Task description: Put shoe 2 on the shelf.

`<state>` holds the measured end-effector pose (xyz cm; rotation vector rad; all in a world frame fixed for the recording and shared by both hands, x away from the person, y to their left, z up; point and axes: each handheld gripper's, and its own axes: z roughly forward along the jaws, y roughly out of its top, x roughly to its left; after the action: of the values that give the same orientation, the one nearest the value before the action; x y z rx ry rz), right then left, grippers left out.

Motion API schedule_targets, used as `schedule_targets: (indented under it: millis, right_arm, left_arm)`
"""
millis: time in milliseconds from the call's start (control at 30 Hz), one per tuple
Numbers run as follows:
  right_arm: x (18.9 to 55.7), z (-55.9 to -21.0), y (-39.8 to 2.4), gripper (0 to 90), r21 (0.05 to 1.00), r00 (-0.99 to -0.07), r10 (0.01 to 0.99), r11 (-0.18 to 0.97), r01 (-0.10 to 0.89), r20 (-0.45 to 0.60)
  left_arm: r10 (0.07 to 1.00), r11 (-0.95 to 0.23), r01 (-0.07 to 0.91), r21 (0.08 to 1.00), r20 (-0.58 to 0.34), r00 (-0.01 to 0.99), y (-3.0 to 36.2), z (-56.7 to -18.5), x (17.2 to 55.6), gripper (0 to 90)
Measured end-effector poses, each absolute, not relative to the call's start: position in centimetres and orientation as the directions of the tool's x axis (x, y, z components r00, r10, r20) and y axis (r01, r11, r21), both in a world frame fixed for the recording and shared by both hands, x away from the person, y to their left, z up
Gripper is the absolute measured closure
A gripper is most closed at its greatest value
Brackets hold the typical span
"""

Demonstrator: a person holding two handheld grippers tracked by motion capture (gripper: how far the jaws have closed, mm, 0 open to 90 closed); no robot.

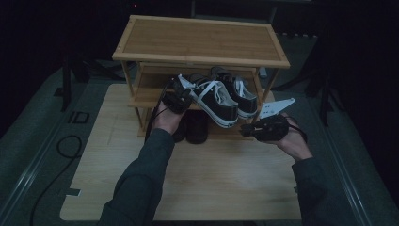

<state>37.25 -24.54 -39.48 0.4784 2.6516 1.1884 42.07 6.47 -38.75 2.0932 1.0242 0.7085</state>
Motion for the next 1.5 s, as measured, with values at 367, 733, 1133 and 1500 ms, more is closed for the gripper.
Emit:
schedule_targets:
  millis: [367,733,1133,1500]
  right_arm:
    - [37.3,-39.8,-24.0,76.2,0.752,-0.933,0.356,0.626,0.206,-0.041]
    - [37.2,-39.2,-23.1,84.8,0.779,-0.946,0.323,0.6,0.182,-0.028]
    - [36.7,-38.4,-21.7,90.0,0.786,-0.957,0.284,0.603,0.135,-0.053]
    - [36.8,-38.3,-20.9,90.0,0.789,-0.957,0.284,0.601,0.127,-0.063]
  left_arm:
    - [0.851,-0.407,0.476,0.78,0.134,0.507,7.0,-38.9,43.0,90.0]
    - [0.842,-0.416,0.476,0.775,0.131,0.523,7.2,-38.7,43.0,90.0]
    - [0.834,-0.424,0.475,0.771,0.128,0.537,7.6,-38.6,43.0,90.0]
    - [0.831,-0.423,0.48,0.768,0.117,0.545,8.6,-39.0,43.1,90.0]
